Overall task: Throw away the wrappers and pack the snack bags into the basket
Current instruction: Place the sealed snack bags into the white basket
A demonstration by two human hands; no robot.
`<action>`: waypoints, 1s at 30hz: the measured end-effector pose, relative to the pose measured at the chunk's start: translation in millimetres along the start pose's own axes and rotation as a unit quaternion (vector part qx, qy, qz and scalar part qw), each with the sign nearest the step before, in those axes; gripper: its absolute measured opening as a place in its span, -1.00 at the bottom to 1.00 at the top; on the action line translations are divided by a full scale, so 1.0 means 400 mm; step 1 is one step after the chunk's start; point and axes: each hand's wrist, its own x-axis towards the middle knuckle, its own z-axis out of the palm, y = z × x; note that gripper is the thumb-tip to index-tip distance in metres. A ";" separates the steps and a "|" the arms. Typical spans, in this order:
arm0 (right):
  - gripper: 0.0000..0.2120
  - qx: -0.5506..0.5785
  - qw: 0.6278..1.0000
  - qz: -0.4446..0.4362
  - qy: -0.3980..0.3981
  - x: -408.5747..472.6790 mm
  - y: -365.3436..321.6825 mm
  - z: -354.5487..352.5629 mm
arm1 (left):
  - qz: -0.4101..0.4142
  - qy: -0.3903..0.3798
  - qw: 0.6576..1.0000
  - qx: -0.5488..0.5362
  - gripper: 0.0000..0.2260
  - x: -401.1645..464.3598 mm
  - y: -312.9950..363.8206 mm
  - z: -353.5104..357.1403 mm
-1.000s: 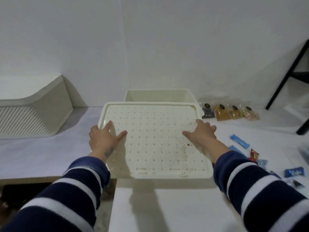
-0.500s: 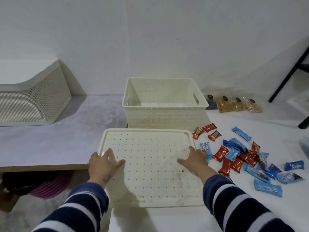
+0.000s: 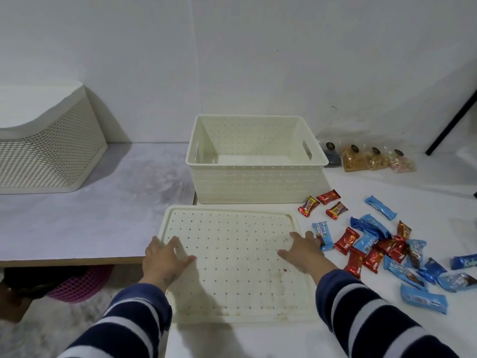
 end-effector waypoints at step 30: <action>-0.58 0.128 0.990 -0.048 0.031 0.376 0.528 -0.476 | 0.264 -0.156 0.942 -0.139 -0.64 0.088 1.096 0.219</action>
